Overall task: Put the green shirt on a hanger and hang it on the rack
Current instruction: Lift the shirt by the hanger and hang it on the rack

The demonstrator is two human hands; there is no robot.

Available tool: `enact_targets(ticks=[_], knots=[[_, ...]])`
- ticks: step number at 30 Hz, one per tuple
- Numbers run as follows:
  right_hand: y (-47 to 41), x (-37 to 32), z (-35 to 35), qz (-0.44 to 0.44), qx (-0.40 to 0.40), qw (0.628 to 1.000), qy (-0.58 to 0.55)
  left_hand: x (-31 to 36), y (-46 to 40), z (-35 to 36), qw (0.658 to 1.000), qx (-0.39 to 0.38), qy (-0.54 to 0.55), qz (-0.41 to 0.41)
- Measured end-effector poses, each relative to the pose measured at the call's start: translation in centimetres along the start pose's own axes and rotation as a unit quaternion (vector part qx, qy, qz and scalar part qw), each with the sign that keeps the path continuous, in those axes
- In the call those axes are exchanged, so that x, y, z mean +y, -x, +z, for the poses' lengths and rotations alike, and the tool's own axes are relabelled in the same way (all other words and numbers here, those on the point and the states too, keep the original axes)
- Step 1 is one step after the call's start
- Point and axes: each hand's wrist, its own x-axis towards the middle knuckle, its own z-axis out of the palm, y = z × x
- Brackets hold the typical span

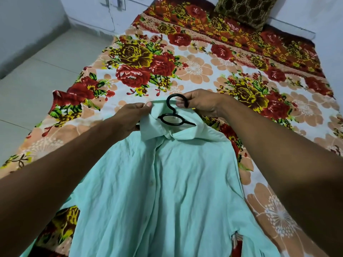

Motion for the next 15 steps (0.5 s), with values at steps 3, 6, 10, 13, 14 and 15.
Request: enact_targets(ticks=[3, 6, 10, 13, 14, 15], knots=[[-0.9, -0.1, 0.1, 0.033, -0.027, 0.999, -0.001, -0.5, -0.2, 0.3, 1.000, 0.008, 0.023, -0.008], [-1.7, -0.5, 0.2, 0.058, -0.015, 0.997, 0.046, -0.7, -0.6, 0.1, 0.999, 0.014, 0.028, -0.017], [-2.4, -0.4, -0.3, 0.082, -0.006, 0.994, 0.079, -1.0, -0.9, -0.2, 0.996, 0.050, 0.049, -0.056], [-2.0, -0.5, 0.1, 0.075, -0.026, 0.992, 0.094, -1.6, -1.0, -0.2, 0.994, 0.042, 0.072, -0.065], [-2.0, -0.5, 0.1, 0.072, -0.028, 0.993, 0.088, -1.9, -0.9, -0.1, 0.994, 0.026, 0.087, -0.056], [-2.0, -0.5, 0.1, 0.068, -0.022, 0.994, 0.079, -2.1, -0.9, -0.2, 0.993, 0.006, 0.107, -0.045]])
